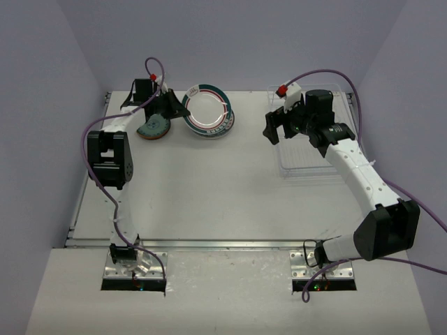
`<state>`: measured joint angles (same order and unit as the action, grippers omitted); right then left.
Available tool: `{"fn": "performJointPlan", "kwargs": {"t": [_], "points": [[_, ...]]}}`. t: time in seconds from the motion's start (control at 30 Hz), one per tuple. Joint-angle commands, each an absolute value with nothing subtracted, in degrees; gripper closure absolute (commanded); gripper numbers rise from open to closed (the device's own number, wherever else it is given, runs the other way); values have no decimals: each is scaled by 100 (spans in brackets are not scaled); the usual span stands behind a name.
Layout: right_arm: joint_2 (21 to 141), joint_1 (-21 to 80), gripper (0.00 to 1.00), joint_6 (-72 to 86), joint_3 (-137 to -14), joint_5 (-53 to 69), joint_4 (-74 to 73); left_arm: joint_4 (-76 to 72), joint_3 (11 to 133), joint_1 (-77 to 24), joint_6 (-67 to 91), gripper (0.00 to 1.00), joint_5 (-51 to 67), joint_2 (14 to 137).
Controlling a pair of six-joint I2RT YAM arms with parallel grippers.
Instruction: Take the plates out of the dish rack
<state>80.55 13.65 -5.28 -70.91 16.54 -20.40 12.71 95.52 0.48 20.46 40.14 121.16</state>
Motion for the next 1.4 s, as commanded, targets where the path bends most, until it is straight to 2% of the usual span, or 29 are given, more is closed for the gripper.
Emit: {"fn": "performJointPlan", "kwargs": {"t": [0.0, 0.67, 1.0, 1.07, 1.1, 1.2, 1.27, 1.37], "points": [[8015, 1389, 1, -290, -7194, 1547, -1749, 1129, 10458, 0, 2088, 99, 4048, 12313], [8341, 1390, 1, -44, -7496, 1784, -1863, 1274, 10801, -90, 2003, 90, 4051, 12999], [8381, 1394, 1, -35, -7473, 1995, -2037, 1370, 10785, -285, 1923, 78, 3829, 13055], [8375, 1389, 1, -42, -7462, 1995, -2051, 1431, 10835, -302, 1878, 72, 3763, 13059], [8367, 1389, 1, -35, -7463, 1994, -2067, 1477, 10876, -318, 1813, 63, 3668, 13050], [8359, 1389, 1, -35, -7496, 1978, -2109, 1667, 10967, -368, 1689, 47, 3439, 12975], [8335, 1389, 1, -42, -7504, 1970, -2117, 1736, 10986, -409, 1547, 42, 3241, 12856], [8277, 1389, 1, -44, -7494, 1969, -2127, 1842, 10975, -506, 1285, 42, 2903, 12655]]}}
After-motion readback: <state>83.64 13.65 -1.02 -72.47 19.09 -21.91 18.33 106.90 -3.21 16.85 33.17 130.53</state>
